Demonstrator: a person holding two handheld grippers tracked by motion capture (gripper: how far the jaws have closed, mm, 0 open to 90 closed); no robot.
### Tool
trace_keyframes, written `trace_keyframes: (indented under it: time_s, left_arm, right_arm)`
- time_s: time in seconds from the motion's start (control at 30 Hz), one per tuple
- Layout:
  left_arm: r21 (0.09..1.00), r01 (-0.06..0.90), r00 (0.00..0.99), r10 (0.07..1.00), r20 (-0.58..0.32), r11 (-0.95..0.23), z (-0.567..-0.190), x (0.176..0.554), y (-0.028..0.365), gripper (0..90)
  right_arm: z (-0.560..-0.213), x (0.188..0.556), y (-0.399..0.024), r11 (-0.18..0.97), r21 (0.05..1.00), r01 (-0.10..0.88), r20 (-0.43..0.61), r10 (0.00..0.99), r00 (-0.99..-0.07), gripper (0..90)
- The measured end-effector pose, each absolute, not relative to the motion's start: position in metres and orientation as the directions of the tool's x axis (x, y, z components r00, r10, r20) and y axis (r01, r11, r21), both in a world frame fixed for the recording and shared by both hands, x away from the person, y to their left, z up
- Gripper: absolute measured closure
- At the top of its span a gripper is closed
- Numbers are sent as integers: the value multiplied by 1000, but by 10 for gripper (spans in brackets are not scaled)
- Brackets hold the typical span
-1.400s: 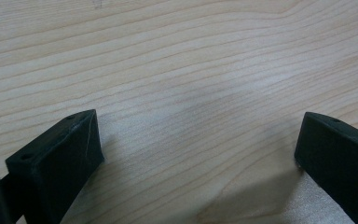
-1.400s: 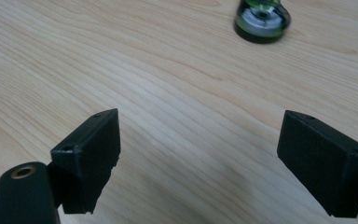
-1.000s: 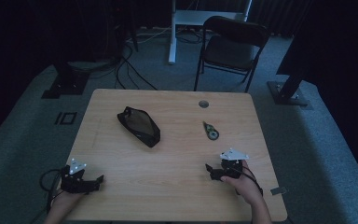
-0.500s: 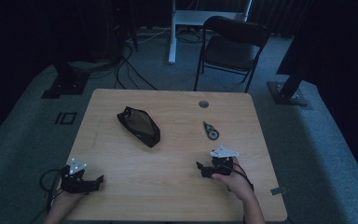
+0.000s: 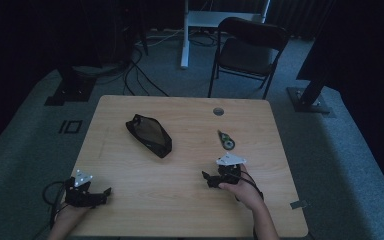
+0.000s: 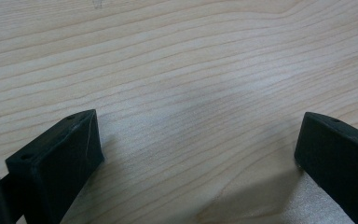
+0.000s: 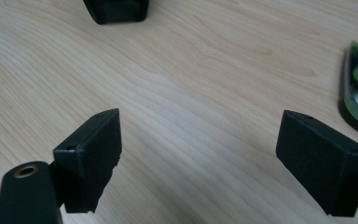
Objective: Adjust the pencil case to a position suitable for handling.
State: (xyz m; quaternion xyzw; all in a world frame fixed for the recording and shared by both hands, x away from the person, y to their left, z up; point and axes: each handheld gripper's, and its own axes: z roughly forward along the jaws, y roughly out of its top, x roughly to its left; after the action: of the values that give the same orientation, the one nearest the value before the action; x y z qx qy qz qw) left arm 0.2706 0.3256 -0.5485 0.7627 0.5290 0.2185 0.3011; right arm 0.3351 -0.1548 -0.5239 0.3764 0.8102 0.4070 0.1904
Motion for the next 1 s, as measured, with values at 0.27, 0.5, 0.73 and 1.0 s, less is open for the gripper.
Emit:
trace_keyframes:
  time_s: [0.27,0.5,0.73,1.0]
  left_arm:
    - [691,675,345,939,15,-259,-549,271,326,8]
    - [691,675,345,939,15,-259,-549,271,326,8]
    - [691,675,345,939,15,-259,-549,271,326,8]
    - [691,675,345,939,15,-259,-549,271,326,7]
  right_arm:
    - [-519,342,-140,391,812,432,-10,751,-660,141]
    - [-515,349,-124,395,821,411,-16,736,-677,141]
    - [-512,354,-109,388,831,398,-9,726,-687,147]
    - [-515,361,-89,408,826,388,-29,719,-695,147]
